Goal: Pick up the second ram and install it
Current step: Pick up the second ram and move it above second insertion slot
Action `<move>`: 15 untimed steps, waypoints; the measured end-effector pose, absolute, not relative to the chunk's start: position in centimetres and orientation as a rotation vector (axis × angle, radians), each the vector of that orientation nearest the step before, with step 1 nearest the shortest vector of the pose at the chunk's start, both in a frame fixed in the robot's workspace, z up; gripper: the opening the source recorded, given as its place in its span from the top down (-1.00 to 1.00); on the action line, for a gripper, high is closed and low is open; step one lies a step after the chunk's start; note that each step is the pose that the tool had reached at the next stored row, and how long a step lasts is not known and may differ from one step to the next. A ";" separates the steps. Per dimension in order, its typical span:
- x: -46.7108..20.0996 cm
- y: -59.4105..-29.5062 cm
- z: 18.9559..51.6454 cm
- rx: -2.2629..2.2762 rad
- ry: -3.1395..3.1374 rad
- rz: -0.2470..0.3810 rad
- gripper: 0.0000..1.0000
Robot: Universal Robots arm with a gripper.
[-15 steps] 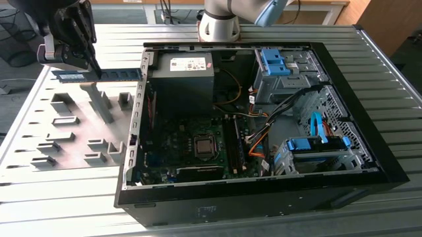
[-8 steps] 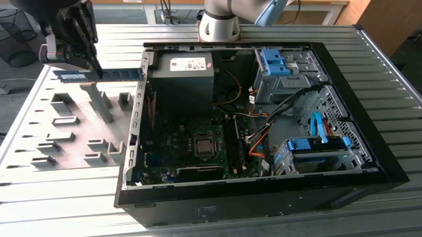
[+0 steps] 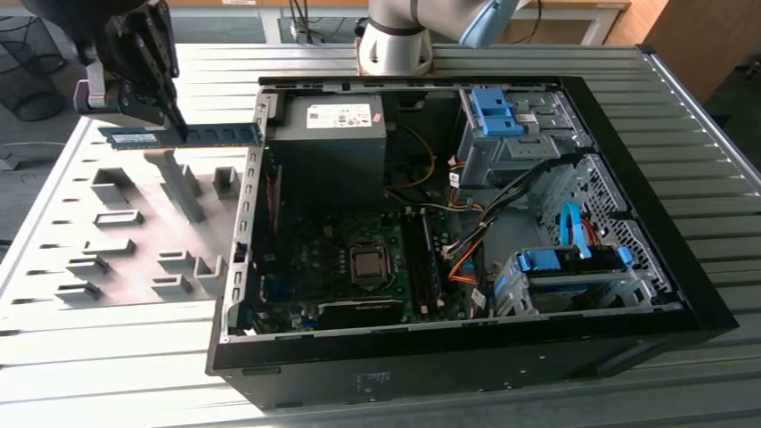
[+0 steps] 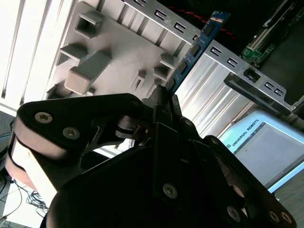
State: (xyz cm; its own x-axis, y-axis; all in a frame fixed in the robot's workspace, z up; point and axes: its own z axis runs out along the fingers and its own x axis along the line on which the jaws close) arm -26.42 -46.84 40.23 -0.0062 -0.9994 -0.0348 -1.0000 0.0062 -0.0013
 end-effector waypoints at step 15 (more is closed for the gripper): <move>-26.1 -46.8 40.2 -2.196 2.210 0.037 0.72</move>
State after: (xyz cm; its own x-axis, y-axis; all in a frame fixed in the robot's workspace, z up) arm -26.10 -46.84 40.22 -0.0061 -0.9994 -0.0348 -1.0000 0.0062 -0.0014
